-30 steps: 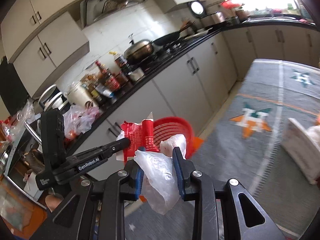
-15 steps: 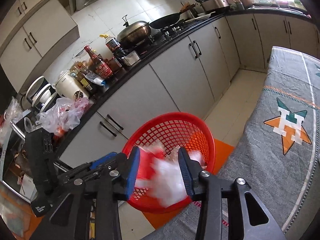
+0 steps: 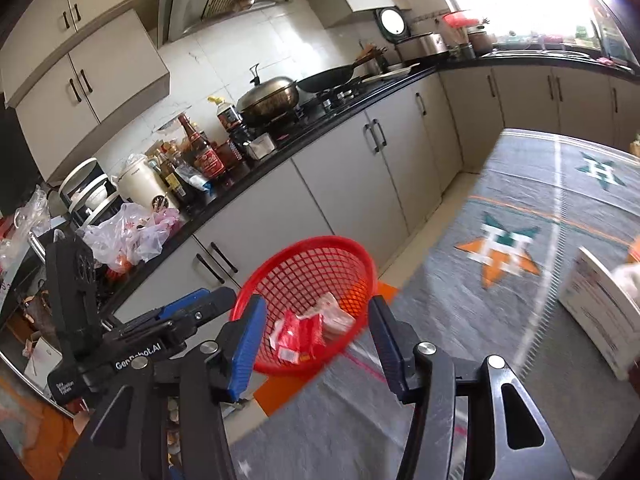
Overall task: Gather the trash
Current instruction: 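Move both empty tools back toward the table, then grasp the blue Hangyodon tissue pack with the left tool while the right tool grasps the white medicine box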
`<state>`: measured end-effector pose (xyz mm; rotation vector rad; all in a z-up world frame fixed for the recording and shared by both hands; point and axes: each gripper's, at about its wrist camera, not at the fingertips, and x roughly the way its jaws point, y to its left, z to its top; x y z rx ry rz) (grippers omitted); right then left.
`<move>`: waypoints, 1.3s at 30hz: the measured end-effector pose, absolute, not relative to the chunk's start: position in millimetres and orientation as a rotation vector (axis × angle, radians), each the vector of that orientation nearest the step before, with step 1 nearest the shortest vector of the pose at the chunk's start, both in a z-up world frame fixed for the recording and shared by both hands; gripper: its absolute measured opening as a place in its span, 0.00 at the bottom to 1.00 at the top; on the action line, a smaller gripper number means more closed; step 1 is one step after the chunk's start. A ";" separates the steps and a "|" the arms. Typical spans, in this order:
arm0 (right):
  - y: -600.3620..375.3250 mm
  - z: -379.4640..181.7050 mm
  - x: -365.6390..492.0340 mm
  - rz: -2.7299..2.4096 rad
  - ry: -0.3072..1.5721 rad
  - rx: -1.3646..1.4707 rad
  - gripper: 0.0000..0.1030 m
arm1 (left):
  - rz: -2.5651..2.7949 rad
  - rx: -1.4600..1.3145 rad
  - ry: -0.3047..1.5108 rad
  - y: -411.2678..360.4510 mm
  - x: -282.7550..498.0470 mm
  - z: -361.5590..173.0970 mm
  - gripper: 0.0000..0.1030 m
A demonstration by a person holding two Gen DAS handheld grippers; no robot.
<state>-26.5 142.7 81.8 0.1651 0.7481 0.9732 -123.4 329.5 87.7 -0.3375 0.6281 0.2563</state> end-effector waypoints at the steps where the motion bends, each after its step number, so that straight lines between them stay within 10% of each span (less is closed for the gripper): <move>1: 132.6 80.2 -29.2 0.960 0.748 0.174 0.56 | 0.244 -0.333 0.627 318.5 -123.3 86.5 0.63; 33: -280.0 52.7 -63.1 0.129 0.636 0.497 0.75 | -0.259 0.198 0.960 -42.1 -28.8 6.9 0.89; 39: -272.2 34.3 -49.5 0.136 0.718 0.464 0.79 | -0.243 0.145 0.915 -26.6 -20.3 8.7 0.49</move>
